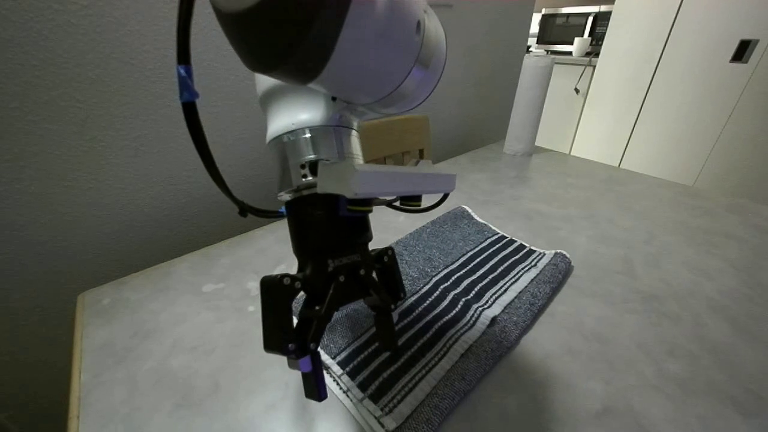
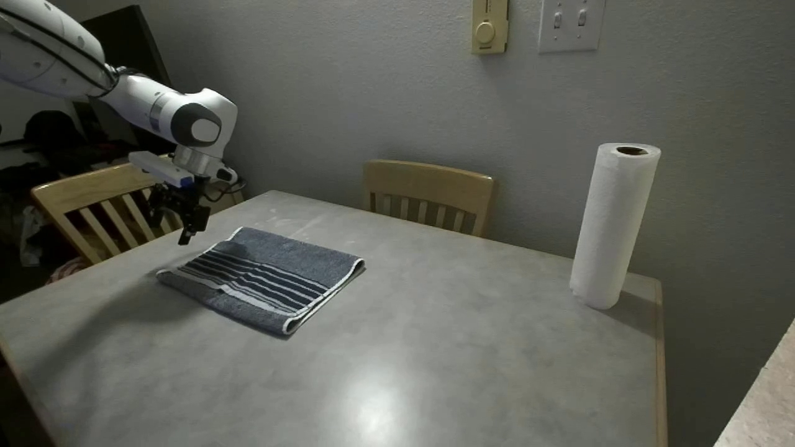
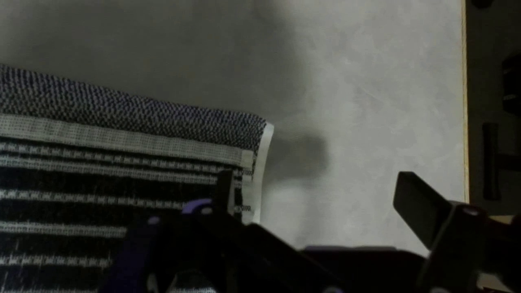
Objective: Fold the towel on the table
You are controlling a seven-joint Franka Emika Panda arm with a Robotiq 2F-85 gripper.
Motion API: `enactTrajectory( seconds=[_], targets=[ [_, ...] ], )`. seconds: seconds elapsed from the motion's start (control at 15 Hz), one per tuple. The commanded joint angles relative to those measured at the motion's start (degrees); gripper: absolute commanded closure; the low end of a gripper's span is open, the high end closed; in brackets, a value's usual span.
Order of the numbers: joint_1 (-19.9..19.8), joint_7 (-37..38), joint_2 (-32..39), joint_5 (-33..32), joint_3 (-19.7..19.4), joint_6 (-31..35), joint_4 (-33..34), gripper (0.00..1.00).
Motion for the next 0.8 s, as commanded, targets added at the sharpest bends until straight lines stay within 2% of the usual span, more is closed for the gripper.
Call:
enactTrajectory(
  seconds=[0.0,0.4,0.73],
  targets=[
    [1.2,2.15,5.5,-1.84,0.0,-3.77,7.76,0.0],
    [4.55,9.34,12.37,-3.8,-1.78,-10.35,18.35,0.0],
    [5.96,13.23,14.44,-6.42,-2.78,-14.29,22.98,0.0]
  ],
)
